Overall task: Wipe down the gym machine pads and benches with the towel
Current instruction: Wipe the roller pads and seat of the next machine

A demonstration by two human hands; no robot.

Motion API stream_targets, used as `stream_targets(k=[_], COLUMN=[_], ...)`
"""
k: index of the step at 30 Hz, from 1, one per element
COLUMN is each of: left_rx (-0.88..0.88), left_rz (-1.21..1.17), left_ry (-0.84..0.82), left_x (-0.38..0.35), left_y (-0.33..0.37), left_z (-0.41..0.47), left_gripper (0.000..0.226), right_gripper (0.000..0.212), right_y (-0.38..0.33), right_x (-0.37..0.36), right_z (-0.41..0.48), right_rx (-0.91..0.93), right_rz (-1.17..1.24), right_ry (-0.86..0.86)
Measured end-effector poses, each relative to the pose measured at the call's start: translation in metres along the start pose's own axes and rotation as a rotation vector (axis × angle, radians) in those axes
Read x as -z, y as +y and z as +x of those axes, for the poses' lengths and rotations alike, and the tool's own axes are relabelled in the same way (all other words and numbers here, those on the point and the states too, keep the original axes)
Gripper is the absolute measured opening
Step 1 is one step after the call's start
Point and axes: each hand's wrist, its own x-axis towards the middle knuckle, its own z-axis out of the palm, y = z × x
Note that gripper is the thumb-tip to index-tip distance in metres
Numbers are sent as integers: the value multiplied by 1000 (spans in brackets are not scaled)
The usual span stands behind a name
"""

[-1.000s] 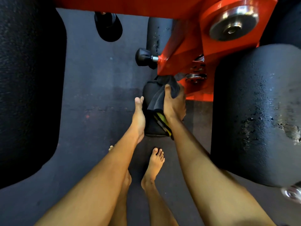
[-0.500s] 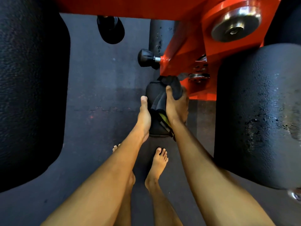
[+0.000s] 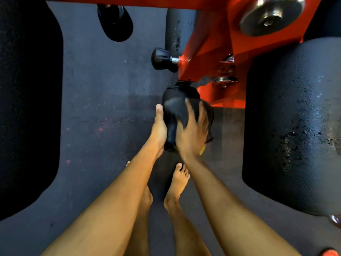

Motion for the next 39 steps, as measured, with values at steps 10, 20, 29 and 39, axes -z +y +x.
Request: stream_targets(k=[10, 20, 29, 39], left_rx=[9, 142, 109, 164], left_rz=[44, -113, -82, -105], left_ry=[26, 32, 27, 32], left_x=[12, -7, -9, -12], left_y=[11, 8, 9, 14], left_z=[2, -3, -12, -13], left_gripper=[68, 73, 75, 80], right_gripper=[78, 67, 68, 65], right_y=[21, -10, 11, -1], right_x=[7, 6, 12, 12], right_z=[-49, -5, -10, -8], right_rx=[147, 0, 63, 9], right_rz=[-79, -105, 44, -31], right_ry=[-99, -135, -70, -120])
